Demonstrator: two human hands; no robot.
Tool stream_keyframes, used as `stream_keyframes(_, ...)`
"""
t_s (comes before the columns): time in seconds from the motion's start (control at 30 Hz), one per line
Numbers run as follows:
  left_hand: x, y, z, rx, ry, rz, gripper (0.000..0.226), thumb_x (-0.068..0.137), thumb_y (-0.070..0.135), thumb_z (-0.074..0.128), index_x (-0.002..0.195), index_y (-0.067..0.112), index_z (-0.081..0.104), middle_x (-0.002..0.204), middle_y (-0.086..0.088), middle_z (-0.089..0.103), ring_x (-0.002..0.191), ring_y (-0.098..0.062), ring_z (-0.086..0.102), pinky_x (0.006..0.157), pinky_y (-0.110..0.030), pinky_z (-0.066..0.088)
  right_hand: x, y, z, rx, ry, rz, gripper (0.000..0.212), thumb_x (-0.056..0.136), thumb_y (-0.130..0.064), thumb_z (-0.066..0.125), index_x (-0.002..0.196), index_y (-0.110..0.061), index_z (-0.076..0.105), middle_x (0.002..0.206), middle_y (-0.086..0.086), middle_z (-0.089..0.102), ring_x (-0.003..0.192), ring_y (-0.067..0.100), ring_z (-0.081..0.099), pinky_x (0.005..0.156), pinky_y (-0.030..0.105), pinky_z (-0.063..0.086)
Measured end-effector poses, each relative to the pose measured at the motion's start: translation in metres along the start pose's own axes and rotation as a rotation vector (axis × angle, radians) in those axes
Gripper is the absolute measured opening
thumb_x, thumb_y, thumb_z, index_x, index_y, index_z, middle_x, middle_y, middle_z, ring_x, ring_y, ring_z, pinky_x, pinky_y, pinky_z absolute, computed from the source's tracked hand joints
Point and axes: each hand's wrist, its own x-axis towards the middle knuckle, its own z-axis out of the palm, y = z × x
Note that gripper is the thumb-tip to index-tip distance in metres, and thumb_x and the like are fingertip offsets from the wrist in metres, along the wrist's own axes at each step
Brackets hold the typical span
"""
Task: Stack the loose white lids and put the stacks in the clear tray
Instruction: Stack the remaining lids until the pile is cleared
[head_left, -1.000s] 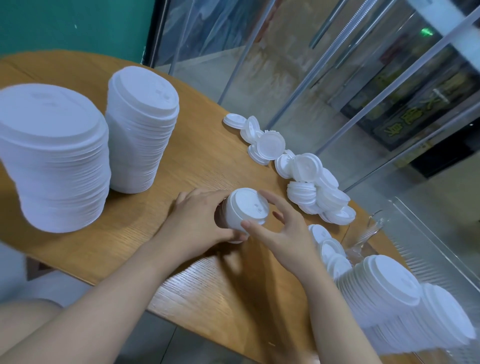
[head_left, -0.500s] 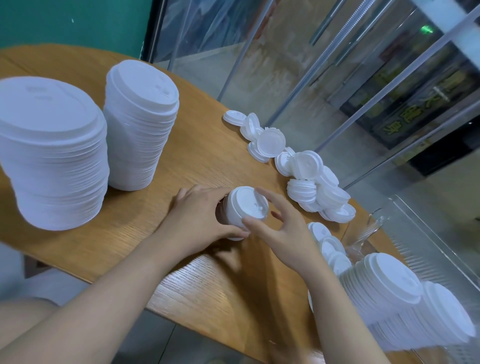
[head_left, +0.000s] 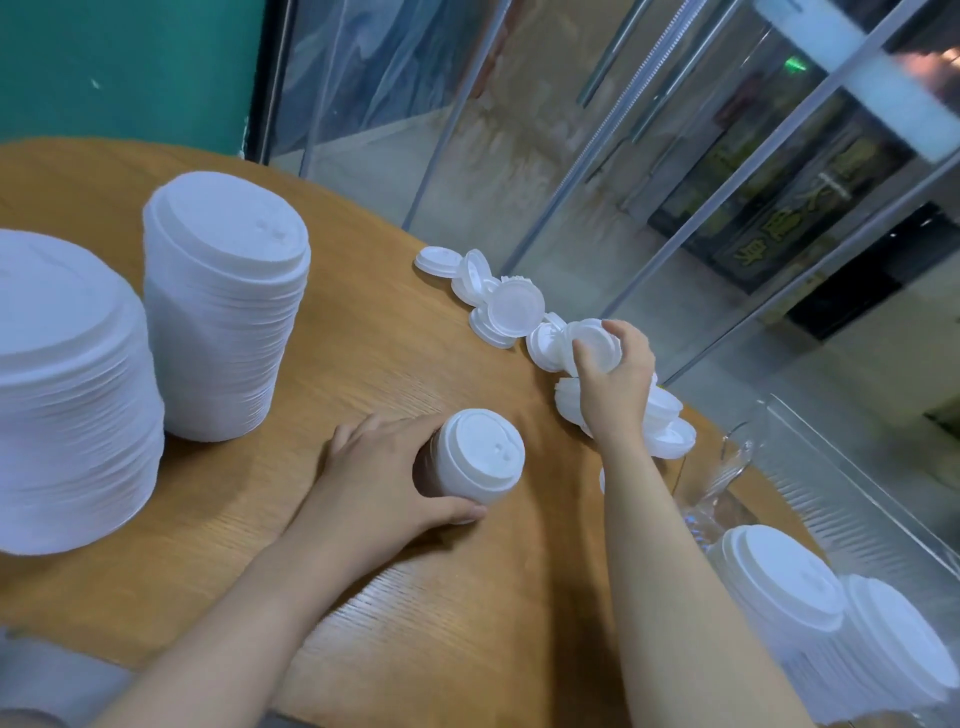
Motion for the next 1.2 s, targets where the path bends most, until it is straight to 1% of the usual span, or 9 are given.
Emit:
stream_keyframes(0.2, 0.006, -0.006, 0.002, -0.004, -0.020, 0.018, 0.085, 0.054, 0.087, 0.068, 0.131, 0.056, 0.050, 0.108, 0.038, 0.055, 0.112, 0.002, 0.042, 0.101, -0.029, 0.026, 0.027, 0.015, 0.005, -0.229, 0.028, 0.028, 0.051, 0.092, -0.024, 0.070, 0.141, -0.014, 0.058, 0.144, 0.003, 0.058, 0.138, 0.024, 0.047, 0.116, 0.039, 0.029)
stream_keyframes(0.33, 0.008, -0.006, 0.003, 0.002, -0.032, 0.015, 0.089, 0.049, 0.091, 0.057, 0.131, 0.056, 0.051, 0.101, 0.043, 0.048, 0.110, 0.003, 0.040, 0.097, -0.027, 0.023, 0.030, 0.021, 0.013, -0.285, 0.034, 0.083, 0.044, 0.093, -0.021, 0.064, 0.136, -0.015, 0.061, 0.134, 0.005, 0.064, 0.127, 0.029, 0.055, 0.110, 0.037, 0.034)
stream_keyframes(0.43, 0.008, -0.005, 0.002, -0.004, -0.033, 0.018, 0.087, 0.050, 0.090, 0.059, 0.130, 0.056, 0.051, 0.100, 0.044, 0.048, 0.109, 0.004, 0.040, 0.095, -0.027, 0.023, 0.029, 0.024, 0.012, -0.259, 0.054, 0.095, 0.035, 0.092, -0.019, 0.063, 0.127, -0.015, 0.065, 0.119, 0.003, 0.070, 0.114, 0.028, 0.060, 0.096, 0.032, 0.040)
stream_keyframes(0.53, 0.009, -0.004, 0.001, -0.002, -0.038, 0.020, 0.086, 0.052, 0.089, 0.061, 0.131, 0.057, 0.050, 0.100, 0.045, 0.047, 0.107, 0.004, 0.039, 0.095, -0.027, 0.023, 0.025, 0.014, 0.007, -0.178, 0.072, 0.067, 0.026, 0.094, -0.016, 0.063, 0.119, -0.013, 0.068, 0.103, -0.005, 0.068, 0.102, 0.020, 0.062, 0.086, 0.024, 0.039)
stream_keyframes(0.67, 0.008, -0.004, 0.000, -0.014, -0.036, 0.007, 0.088, 0.049, 0.090, 0.057, 0.130, 0.058, 0.050, 0.097, 0.043, 0.048, 0.105, 0.003, 0.038, 0.095, -0.028, 0.024, 0.013, -0.009, -0.007, -0.021, 0.084, 0.024, 0.022, 0.094, -0.016, 0.067, 0.115, -0.013, 0.071, 0.095, -0.020, 0.065, 0.086, -0.007, 0.061, 0.074, 0.004, 0.042)
stream_keyframes(0.87, 0.006, -0.005, 0.000, -0.020, -0.031, 0.020, 0.084, 0.054, 0.084, 0.072, 0.131, 0.059, 0.050, 0.108, 0.038, 0.054, 0.108, 0.004, 0.039, 0.101, -0.028, 0.026, -0.034, -0.025, -0.022, 0.107, -0.128, 0.104, 0.012, 0.094, -0.025, 0.073, 0.106, -0.026, 0.071, 0.089, -0.004, 0.076, 0.081, 0.007, 0.070, 0.071, 0.024, 0.055)
stream_keyframes(1.03, 0.003, -0.005, -0.003, -0.028, -0.026, 0.014, 0.082, 0.055, 0.081, 0.076, 0.131, 0.056, 0.054, 0.108, 0.037, 0.058, 0.109, 0.002, 0.045, 0.099, -0.028, 0.030, -0.072, 0.009, -0.021, 0.054, -0.166, 0.235, 0.028, 0.094, -0.027, 0.070, 0.122, -0.023, 0.069, 0.096, 0.001, 0.077, 0.090, 0.017, 0.071, 0.083, 0.034, 0.056)
stream_keyframes(1.13, 0.000, -0.004, -0.007, -0.048, -0.012, 0.016, 0.077, 0.059, 0.073, 0.084, 0.128, 0.056, 0.055, 0.105, 0.040, 0.055, 0.107, 0.006, 0.044, 0.097, -0.026, 0.031, -0.080, 0.025, -0.023, 0.035, -0.154, 0.287, 0.023, 0.097, -0.031, 0.068, 0.119, -0.024, 0.071, 0.092, 0.000, 0.075, 0.089, 0.016, 0.070, 0.078, 0.031, 0.052)
stream_keyframes(1.2, -0.001, -0.002, -0.009, -0.058, 0.003, 0.019, 0.070, 0.061, 0.069, 0.086, 0.122, 0.057, 0.056, 0.101, 0.039, 0.053, 0.109, 0.018, 0.039, 0.092, -0.024, 0.030, -0.083, 0.029, -0.023, 0.003, -0.155, 0.305, 0.018, 0.099, -0.031, 0.065, 0.115, -0.024, 0.071, 0.096, -0.004, 0.074, 0.089, 0.012, 0.070, 0.072, 0.023, 0.050)
